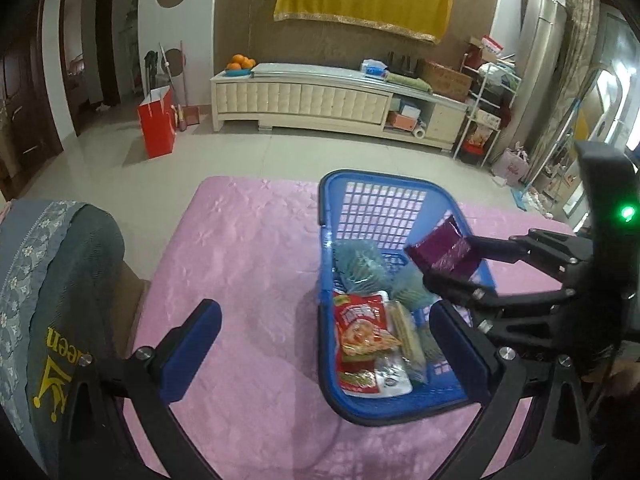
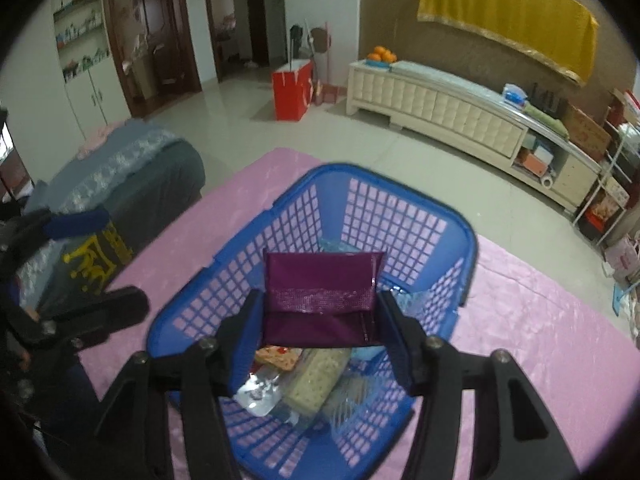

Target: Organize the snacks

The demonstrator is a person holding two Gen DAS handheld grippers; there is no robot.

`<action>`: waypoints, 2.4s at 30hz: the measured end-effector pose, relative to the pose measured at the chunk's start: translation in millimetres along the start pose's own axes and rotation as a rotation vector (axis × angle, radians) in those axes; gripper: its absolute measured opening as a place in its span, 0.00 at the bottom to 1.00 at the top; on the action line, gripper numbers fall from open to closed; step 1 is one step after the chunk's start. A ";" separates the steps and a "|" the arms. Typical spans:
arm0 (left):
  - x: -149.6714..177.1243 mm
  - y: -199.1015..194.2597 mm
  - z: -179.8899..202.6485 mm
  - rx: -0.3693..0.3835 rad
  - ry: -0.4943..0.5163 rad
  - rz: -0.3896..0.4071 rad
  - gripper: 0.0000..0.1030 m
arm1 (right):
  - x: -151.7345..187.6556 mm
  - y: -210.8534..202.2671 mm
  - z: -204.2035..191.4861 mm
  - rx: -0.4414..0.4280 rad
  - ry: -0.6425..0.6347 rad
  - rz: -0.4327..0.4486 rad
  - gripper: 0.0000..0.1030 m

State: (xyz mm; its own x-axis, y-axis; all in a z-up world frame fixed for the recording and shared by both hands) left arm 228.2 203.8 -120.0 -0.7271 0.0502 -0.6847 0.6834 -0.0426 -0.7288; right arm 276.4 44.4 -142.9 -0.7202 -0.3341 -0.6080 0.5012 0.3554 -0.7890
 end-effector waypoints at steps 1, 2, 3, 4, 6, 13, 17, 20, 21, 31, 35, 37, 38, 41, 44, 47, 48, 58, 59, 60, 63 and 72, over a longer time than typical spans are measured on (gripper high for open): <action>0.2 1.9 -0.9 0.001 -0.005 -0.002 1.00 | -0.3 4.3 0.6 0.012 -0.006 -0.009 0.69; 1.0 2.7 -1.4 0.003 -0.009 -0.006 1.00 | 0.7 7.0 1.7 0.023 -0.009 -0.009 0.74; 1.8 3.3 -0.9 0.005 -0.012 -0.010 1.00 | 2.5 8.2 3.3 0.031 -0.014 -0.011 0.76; 2.4 2.8 0.5 0.007 -0.009 -0.011 1.00 | 4.8 7.4 5.1 0.036 -0.016 -0.017 0.77; 3.8 -2.3 3.7 0.006 -0.002 0.000 1.00 | 7.5 -1.3 9.2 0.034 0.000 -0.003 0.79; 9.0 -42.3 37.6 -0.020 0.056 0.064 1.00 | 22.3 -60.2 21.1 0.025 0.055 0.033 0.84; 10.4 -80.8 62.6 -0.037 0.081 0.144 1.00 | 32.9 -105.1 24.3 0.058 0.056 0.078 0.84; 13.7 -108.6 80.8 -0.062 0.107 0.206 1.00 | 38.5 -136.0 31.6 0.086 0.078 0.130 0.84; 14.7 -118.1 85.9 -0.077 0.114 0.232 1.00 | 44.2 -152.5 34.9 0.107 0.084 0.164 0.84; 29.4 -174.6 146.3 -0.069 0.145 0.361 1.00 | 86.4 -252.7 48.3 0.168 0.166 0.367 1.00; 34.9 -188.1 161.4 -0.058 0.144 0.383 1.00 | 104.4 -281.3 42.6 0.240 0.164 0.430 1.00; 38.5 -195.0 167.8 -0.045 0.143 0.391 1.00 | 112.3 -294.7 40.7 0.250 0.178 0.454 1.00; 40.6 -199.1 171.3 -0.028 0.144 0.390 1.00 | 115.5 -299.2 40.4 0.256 0.185 0.461 1.00; 46.9 -208.6 180.2 0.004 0.163 0.397 1.00 | 124.3 -307.2 40.8 0.256 0.202 0.466 1.00; 53.7 -213.7 189.1 0.004 0.183 0.401 1.00 | 132.5 -309.9 40.4 0.253 0.217 0.458 1.00; 58.9 -218.6 195.4 0.006 0.197 0.395 1.00 | 145.2 -313.6 39.2 0.257 0.232 0.459 1.00; 58.9 -219.1 196.4 0.006 0.199 0.393 1.00 | 147.8 -315.0 39.3 0.253 0.240 0.459 1.00; 71.8 -224.9 205.0 0.020 0.225 0.382 1.00 | 168.0 -318.5 33.6 0.259 0.257 0.461 1.00; 72.7 -225.0 205.4 0.026 0.224 0.379 1.00 | 169.9 -318.7 33.4 0.261 0.256 0.460 1.00; 73.4 -225.2 206.9 0.028 0.225 0.378 1.00 | 170.0 -318.6 33.4 0.264 0.257 0.458 1.00; 74.9 -224.5 207.6 0.031 0.226 0.374 1.00 | 170.8 -318.2 32.6 0.264 0.258 0.458 1.00; 76.5 -225.9 206.3 0.022 0.220 0.366 1.00 | 171.4 -315.8 26.6 0.251 0.257 0.457 1.00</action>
State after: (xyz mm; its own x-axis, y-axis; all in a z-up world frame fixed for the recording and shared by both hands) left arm 4.7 11.4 -8.4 -0.4037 0.2397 -0.8830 0.8905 -0.1184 -0.4393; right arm 7.4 -148.3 -0.3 -0.4815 0.0381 -0.8756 0.8644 0.1858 -0.4672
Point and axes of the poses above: each gripper's, at about its wrist camera, not at the fingertips, and y roughly the way its jaws point, z to its right, x to its underside, the point moved 3 cm from there along y, roughly the way its jaws point, and after that the axes turned 11 degrees about y, right-handed, at the moved point
